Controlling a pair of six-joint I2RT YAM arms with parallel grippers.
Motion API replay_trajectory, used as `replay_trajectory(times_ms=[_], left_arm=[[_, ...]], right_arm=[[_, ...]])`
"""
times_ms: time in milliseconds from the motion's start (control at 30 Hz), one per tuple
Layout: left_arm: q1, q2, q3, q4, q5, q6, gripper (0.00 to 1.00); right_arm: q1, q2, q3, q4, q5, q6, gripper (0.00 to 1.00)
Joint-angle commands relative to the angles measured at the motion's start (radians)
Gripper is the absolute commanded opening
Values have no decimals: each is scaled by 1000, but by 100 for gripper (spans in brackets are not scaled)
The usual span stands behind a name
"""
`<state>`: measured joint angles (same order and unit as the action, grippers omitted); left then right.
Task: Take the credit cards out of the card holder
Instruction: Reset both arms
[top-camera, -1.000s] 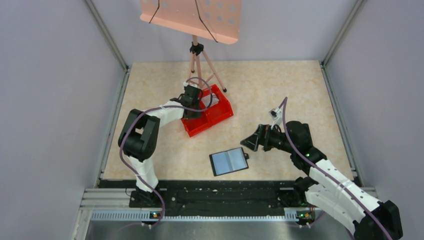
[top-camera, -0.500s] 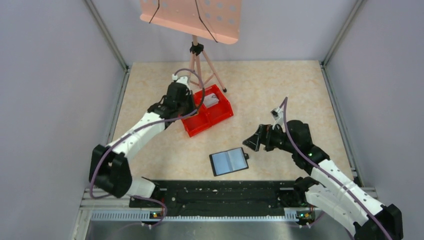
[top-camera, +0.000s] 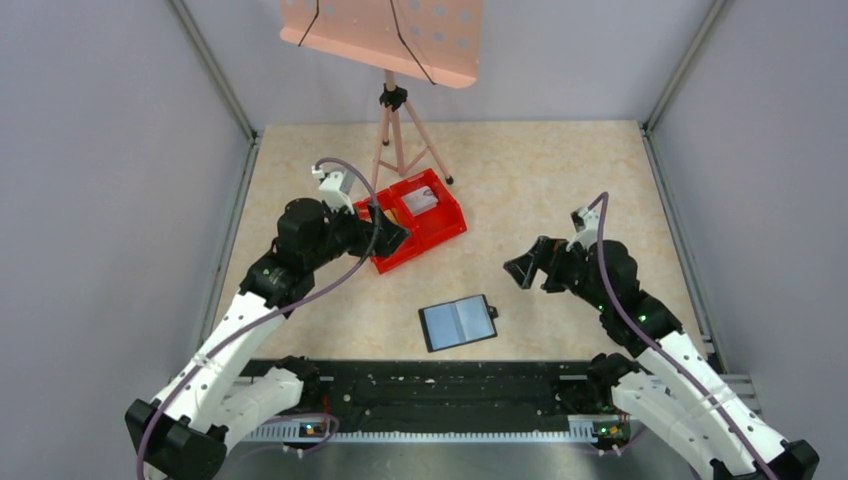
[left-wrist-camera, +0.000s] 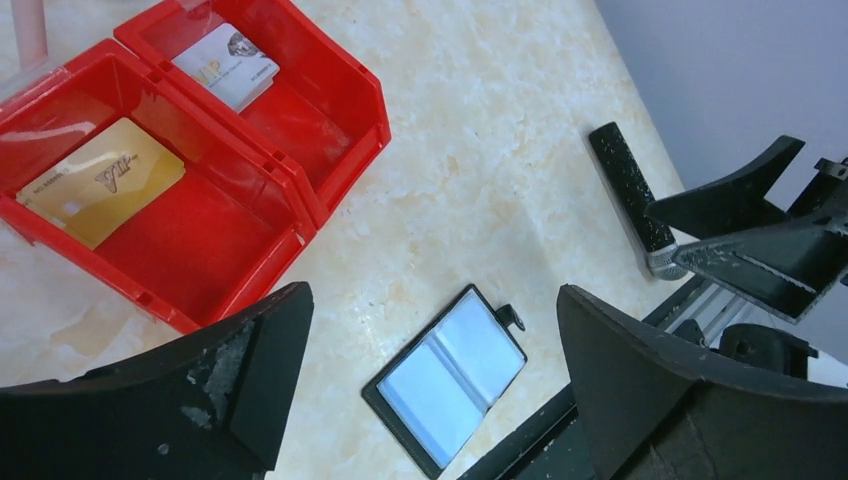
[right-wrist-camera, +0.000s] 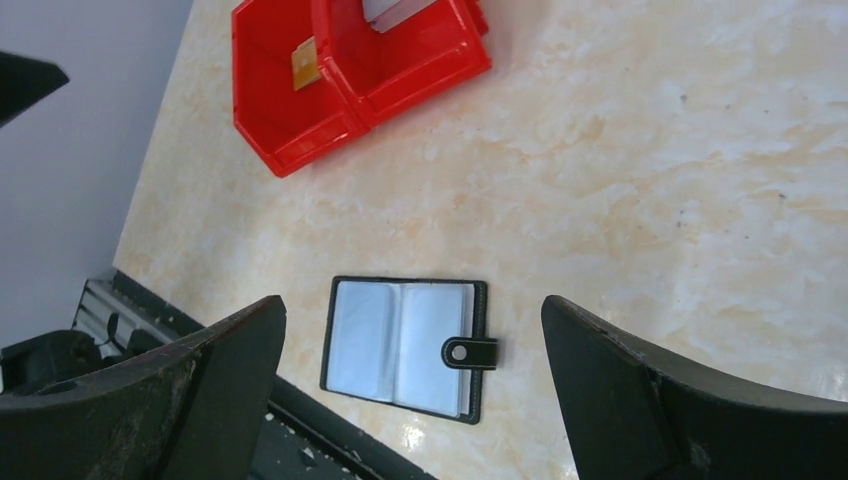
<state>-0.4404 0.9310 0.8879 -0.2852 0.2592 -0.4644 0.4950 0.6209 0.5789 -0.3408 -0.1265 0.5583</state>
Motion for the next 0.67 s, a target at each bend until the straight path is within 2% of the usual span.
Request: replay_trajectory(times_ms=[0,200,633], left_arm=[[-3,-53,-47,20,38,16,99],[-3,-101,-86,16,59,13,99],[-2,-95,-110,33,61,-11,98]], right_arm=[[4,-26,54,-38,108,23,99],[4,-73,59,-38,122,47,99],[4,-97,85,-36,146,48,99]])
